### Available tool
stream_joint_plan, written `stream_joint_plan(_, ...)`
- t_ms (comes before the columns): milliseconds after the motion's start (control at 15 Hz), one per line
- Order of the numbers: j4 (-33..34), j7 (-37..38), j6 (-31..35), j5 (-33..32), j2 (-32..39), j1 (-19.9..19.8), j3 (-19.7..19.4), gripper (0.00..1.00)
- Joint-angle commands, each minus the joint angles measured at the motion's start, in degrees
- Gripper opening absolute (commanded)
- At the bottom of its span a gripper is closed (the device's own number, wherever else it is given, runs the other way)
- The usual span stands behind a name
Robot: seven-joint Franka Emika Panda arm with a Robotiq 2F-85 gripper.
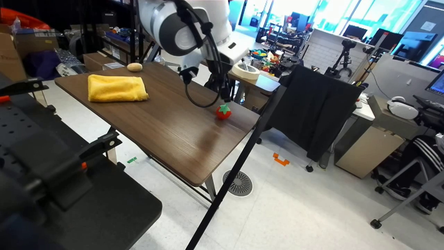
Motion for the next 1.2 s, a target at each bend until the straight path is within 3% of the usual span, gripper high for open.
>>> stream_joint_plan(0, -9.79, -8.40, 7.42, -0.73, -7.08, -3.82, 11.84, 0.99)
stream_joint_plan(200, -7.14, -10.99, 1.06, -1.91, -6.35, -2.31, 17.19, 1.00)
stream_joint_plan(467, 1.91, -12.23, -14.48, -2.36, -4.07, 8.59, 12.26, 1.00)
stream_joint_plan(600, 6.91, -13.21, -22.66, -3.91, -2.20, 10.84, 12.01, 1.00)
stream_joint_plan(667, 1.56, -12.38, -16.99, -1.35, -4.62, 9.46, 12.98, 1.00)
stream_joint_plan(800, 4.49, -12.29, -20.69, -2.29, -3.70, 11.28, 12.48, 1.00)
stream_joint_plan(1000, 5.38, -12.90, -20.98, -2.66, -2.78, 11.28, 12.01, 1.00)
stream_joint_plan(1067, 5.20, -19.53, -27.76, -2.93, -2.76, 6.30, 16.65, 1.00)
stream_joint_plan(1133, 5.16, -23.69, -27.27, -2.54, -2.07, 4.08, 19.00, 1.00)
